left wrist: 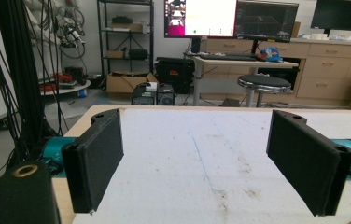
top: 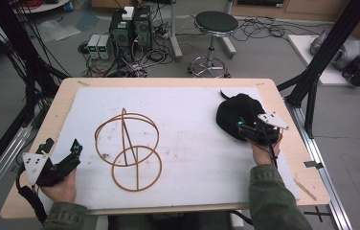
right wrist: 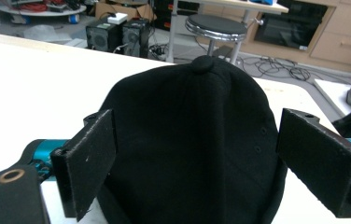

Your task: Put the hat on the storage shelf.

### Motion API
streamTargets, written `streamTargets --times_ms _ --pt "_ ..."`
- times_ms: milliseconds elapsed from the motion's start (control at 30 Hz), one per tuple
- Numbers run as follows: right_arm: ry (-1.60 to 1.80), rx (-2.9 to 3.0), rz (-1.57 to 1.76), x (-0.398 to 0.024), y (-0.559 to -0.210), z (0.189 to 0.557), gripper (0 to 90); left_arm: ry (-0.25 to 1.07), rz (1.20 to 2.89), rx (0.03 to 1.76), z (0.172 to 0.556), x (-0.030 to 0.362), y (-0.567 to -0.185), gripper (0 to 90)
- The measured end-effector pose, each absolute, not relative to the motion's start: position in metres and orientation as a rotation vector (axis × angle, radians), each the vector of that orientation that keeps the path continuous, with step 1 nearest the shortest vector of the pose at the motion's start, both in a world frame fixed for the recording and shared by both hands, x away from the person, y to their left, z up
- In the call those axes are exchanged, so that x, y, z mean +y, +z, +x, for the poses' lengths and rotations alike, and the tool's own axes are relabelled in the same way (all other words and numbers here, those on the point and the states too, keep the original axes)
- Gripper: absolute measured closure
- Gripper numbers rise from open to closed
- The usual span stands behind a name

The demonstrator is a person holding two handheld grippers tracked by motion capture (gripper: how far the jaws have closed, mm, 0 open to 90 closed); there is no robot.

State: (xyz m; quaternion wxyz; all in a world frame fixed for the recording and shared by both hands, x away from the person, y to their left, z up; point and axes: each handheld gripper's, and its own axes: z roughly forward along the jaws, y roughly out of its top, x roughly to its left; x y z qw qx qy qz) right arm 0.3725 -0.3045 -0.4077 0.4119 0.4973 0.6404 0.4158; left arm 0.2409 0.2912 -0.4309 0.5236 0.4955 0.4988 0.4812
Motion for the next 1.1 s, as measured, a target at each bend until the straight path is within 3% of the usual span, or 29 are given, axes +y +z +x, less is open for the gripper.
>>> streamTargets --times_ms 667,1100 --pt "0.925 1.727 1.319 -0.313 -0.4 0.423 12.0 1.141 1.181 1.191 0.242 0.29 -0.432 19.3" --pt "0.874 1.831 1.39 -0.314 -0.411 0.433 15.3 1.129 1.173 1.204 0.241 0.291 -0.433 19.3"
